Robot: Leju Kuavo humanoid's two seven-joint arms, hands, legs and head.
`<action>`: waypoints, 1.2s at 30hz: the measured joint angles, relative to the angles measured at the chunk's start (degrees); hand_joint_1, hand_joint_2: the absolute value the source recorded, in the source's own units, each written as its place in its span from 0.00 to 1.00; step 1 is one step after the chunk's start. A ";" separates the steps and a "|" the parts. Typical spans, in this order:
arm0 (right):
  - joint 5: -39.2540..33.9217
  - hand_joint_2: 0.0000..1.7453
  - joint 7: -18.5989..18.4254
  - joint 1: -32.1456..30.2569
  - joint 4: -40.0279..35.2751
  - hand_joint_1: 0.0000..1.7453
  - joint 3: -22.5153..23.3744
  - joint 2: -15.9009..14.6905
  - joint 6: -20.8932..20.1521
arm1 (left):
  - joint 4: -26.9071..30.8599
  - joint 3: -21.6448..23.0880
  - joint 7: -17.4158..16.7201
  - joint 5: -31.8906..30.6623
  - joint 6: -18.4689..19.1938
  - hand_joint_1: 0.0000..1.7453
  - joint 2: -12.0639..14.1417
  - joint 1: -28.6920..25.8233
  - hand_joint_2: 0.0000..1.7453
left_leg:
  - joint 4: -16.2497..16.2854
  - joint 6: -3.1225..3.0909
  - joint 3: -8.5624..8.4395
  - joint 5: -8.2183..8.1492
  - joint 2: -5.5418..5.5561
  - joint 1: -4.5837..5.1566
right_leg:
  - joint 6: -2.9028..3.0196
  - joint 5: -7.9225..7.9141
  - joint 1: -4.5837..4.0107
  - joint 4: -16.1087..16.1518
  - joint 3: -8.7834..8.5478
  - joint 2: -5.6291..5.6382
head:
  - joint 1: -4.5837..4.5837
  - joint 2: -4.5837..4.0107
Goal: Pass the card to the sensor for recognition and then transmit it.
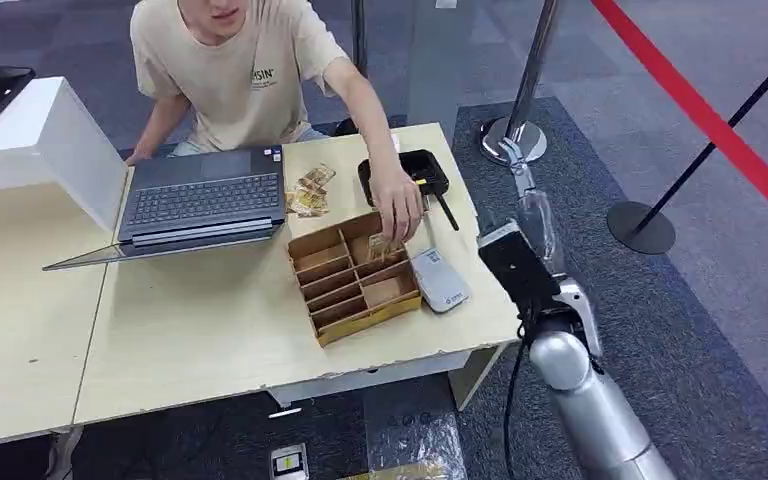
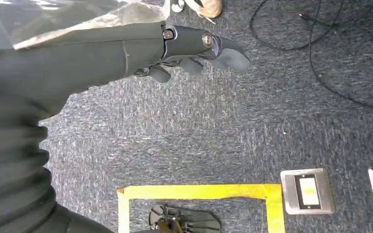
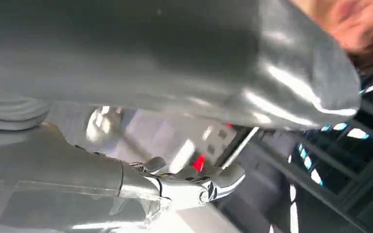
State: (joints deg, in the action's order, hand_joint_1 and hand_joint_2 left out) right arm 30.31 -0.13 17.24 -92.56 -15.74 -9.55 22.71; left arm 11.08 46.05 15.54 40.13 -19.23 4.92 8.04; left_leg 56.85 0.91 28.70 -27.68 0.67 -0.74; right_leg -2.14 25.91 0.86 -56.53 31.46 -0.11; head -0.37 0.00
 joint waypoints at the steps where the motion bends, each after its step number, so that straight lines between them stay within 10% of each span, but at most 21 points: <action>1: 2.21 0.00 -0.20 -0.10 0.26 0.00 -0.02 -0.20 0.57 | 0.00 0.00 0.00 0.04 -0.02 0.00 -0.07 0.00 1.00 | 0.00 0.00 0.00 0.00 0.00 0.00 | 0.00 0.00 0.00 0.00 0.00 0.00 | 0.00 0.00; 36: 18.44 0.00 -4.66 -7.47 2.01 0.00 -4.00 1.03 8.16 | 0.00 -0.07 0.26 0.02 2.23 0.00 0.92 0.85 1.00 | -0.03 0.00 0.00 -0.02 0.00 -0.02 | -0.02 0.06 -0.01 0.00 0.00 0.00 | 0.00 0.00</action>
State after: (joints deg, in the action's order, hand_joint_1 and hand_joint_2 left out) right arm 48.74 -4.79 9.77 -90.55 -19.74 -8.52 30.86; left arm 11.08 45.99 15.80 40.15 -17.00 5.84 8.89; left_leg 56.82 0.91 28.70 -27.70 0.67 -0.76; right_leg -2.15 25.97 0.85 -56.53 31.45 -0.11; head -0.37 0.00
